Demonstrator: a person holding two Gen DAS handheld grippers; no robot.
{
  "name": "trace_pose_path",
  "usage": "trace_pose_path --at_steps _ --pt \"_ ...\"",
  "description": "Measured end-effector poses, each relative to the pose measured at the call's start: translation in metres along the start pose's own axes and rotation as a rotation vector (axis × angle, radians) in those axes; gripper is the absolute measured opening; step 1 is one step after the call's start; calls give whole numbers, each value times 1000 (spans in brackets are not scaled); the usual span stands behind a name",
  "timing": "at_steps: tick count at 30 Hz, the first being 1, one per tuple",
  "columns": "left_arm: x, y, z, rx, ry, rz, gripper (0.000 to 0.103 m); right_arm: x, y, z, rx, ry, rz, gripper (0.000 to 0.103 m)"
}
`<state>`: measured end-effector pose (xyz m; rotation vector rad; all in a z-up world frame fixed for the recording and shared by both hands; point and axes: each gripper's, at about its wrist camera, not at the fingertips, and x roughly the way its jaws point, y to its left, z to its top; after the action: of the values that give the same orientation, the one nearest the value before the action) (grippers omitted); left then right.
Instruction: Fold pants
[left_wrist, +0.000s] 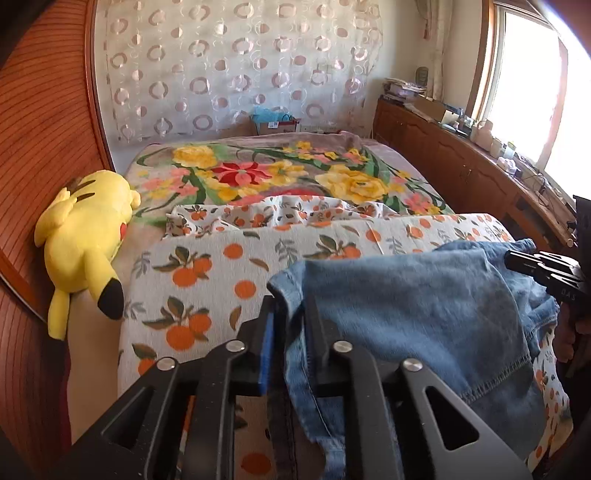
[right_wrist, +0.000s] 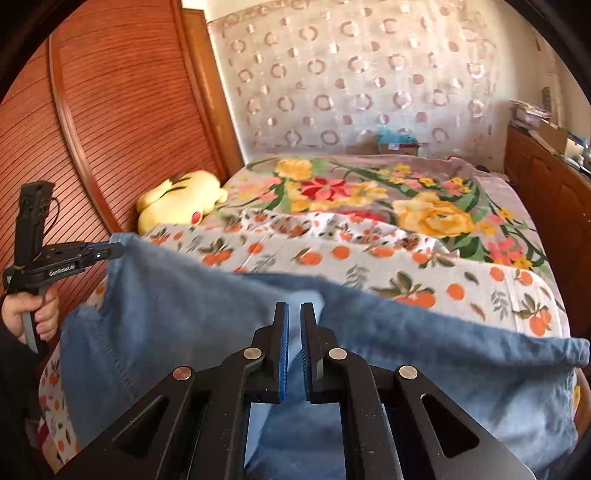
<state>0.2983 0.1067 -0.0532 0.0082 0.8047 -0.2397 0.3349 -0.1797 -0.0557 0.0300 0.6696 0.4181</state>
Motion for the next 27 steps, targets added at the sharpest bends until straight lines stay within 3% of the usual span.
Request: trace_pose_path --at_steps 3,11,19,20,21,24,27 --pt "-14 -4 -16 3 -1 -19 39 -10 14 -10 -34 19 -7 14" --pt "-51 -16 -62 -36 -2 -66 39 -49 37 -43 -49 63 -2 38" --pt "-47 -25 -96 -57 52 -53 39 -84 58 -81 -22 80 10 39" --pt "-48 -27 -98 -52 47 -51 38 -87 60 -86 -17 85 15 39" --pt "-49 -27 -100 -42 38 -50 25 -89 62 -91 -14 92 19 39" --pt "-58 -31 -105 -19 24 -52 10 -91 65 -101 -16 112 14 39" --pt "-72 -30 -109 -10 -11 -39 8 -95 62 -107 3 125 13 39"
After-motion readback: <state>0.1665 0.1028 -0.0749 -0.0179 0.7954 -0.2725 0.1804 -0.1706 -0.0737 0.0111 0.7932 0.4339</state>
